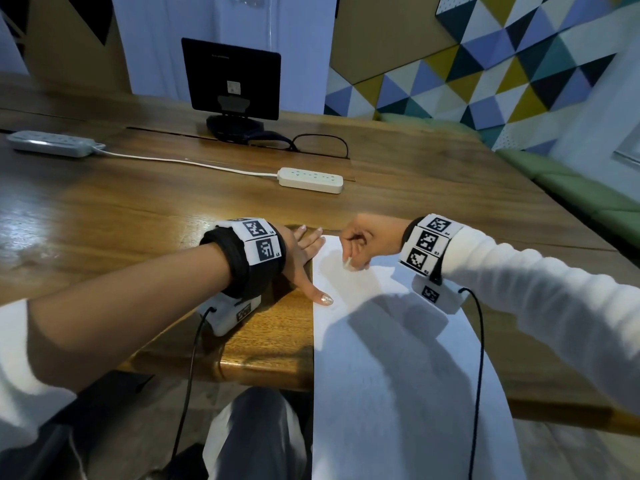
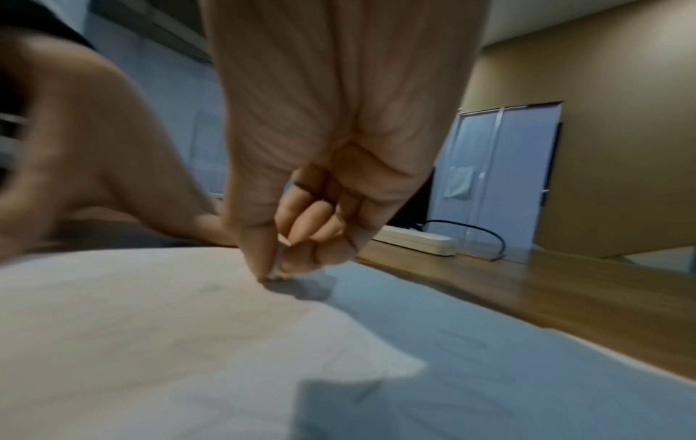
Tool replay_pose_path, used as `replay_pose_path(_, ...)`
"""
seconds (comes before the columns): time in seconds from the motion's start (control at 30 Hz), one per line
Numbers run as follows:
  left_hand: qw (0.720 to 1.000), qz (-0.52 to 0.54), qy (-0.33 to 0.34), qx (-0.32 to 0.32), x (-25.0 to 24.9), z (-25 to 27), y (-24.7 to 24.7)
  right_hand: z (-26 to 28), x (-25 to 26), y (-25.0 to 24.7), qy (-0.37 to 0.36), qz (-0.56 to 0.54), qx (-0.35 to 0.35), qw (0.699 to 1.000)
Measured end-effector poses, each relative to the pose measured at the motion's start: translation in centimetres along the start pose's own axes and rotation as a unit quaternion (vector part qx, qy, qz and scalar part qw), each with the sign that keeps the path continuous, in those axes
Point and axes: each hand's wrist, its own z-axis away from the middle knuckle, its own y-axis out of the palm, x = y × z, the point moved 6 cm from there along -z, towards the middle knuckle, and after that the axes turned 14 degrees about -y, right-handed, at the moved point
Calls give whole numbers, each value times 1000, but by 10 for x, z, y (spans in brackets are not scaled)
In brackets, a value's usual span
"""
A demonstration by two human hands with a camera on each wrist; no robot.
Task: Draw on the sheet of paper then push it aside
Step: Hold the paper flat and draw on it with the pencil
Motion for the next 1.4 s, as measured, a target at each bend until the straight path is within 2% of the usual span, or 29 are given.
replay_pose_path(0.07, 1000, 1, 1, 1, -1, 1, 0, -2, -1, -5, 2, 22, -28, 999)
replay_pose_path(0.2, 1000, 4, 8, -1, 0, 3, 0, 5, 0, 6, 4, -15, 19, 1000)
replay_pose_path(0.33, 1000, -13, -2, -11, -4, 5, -3, 4, -1, -2, 10, 11, -21, 1000)
replay_pose_path(0.47, 1000, -8, -7, -5, -3, 4, -5, 11, 3, 9, 10, -16, 19, 1000)
replay_pose_path(0.6, 1000, -16, -6, -8, -2, 4, -5, 14, 0, 7, 12, -17, -12, 1000)
replay_pose_path(0.73, 1000, -13, -8, -6, -2, 3, -4, 16, 5, 14, 6, -27, 13, 1000)
replay_pose_path(0.83, 1000, -10, -4, -4, -3, 4, -4, 13, 3, 3, 7, 0, -24, 1000)
replay_pose_path(0.97, 1000, -7, -2, 1, -2, 5, -4, 14, 6, 13, 3, -12, 27, 1000)
replay_pose_path(1.1, 1000, -14, -3, -3, -3, 5, -5, 9, 2, 1, 12, 7, -29, 999)
replay_pose_path(1.23, 1000, -3, -1, 0, -1, 4, -5, 7, 7, 11, 1, -9, 25, 1000)
replay_pose_path(1.33, 1000, -12, -1, -1, -1, 2, -5, 1, 3, 1, 12, 15, -33, 999)
replay_pose_path(1.4, 1000, -9, 2, -1, 0, 2, -4, 0, 4, 4, 8, 23, -37, 999)
